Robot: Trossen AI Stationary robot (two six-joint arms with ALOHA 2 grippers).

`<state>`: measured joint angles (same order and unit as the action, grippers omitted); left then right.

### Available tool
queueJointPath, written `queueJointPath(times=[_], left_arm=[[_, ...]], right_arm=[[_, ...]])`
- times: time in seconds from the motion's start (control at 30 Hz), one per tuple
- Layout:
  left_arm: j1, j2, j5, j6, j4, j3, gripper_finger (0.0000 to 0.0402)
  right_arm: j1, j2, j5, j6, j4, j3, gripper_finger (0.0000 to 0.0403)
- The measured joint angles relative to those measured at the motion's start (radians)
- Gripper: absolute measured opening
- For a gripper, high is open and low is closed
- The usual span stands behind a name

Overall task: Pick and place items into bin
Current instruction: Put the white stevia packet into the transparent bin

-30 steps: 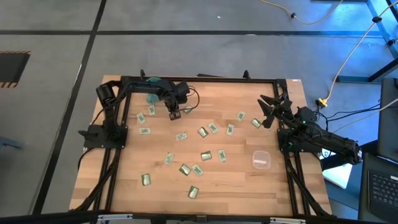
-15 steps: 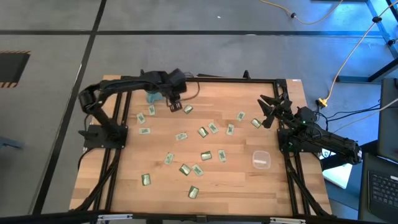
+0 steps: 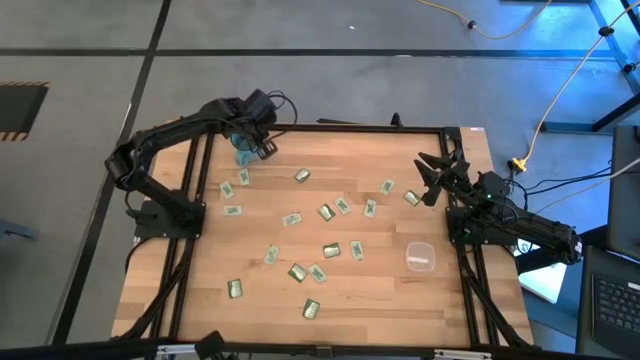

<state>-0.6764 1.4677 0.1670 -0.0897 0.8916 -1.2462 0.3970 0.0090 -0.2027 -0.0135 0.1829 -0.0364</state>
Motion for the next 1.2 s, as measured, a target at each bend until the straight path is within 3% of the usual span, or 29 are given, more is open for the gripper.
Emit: queueJointPath(times=[0.17, 0.5, 0.73, 0.97, 1.07, 1.2], left_arm=[[0.035, 0.0, -0.119, -0.032, 0.0, 0.0, 0.0003], [0.141, 0.0, -0.126, -0.055, -0.02, 0.0, 0.0003], [0.192, 0.0, -0.217, -0.038, -0.12, 0.0, 0.0003], [0.244, 0.0, -0.438, -0.009, -0.217, 0.0, 0.0003], [0.282, 0.0, -0.456, -0.012, -0.237, 0.0, 0.0004], [0.325, 0.0, -0.459, -0.014, -0.257, 0.0, 0.0004]], right_arm=[[0.0, 0.0, 0.0, 0.0, 0.0, 0.0, 0.0132], [0.0, 0.0, 0.006, 0.003, 0.0, 0.0, 0.0132], [0.0, 0.042, 0.182, 0.185, -0.091, -0.001, 0.0132], [-0.003, 0.152, 0.229, 0.359, -0.051, 0.027, 0.0132], [-0.019, 0.227, 0.316, 0.386, 0.084, 0.026, 0.0132], [-0.072, 0.362, 0.352, 0.394, 0.168, -0.05, 0.0132]])
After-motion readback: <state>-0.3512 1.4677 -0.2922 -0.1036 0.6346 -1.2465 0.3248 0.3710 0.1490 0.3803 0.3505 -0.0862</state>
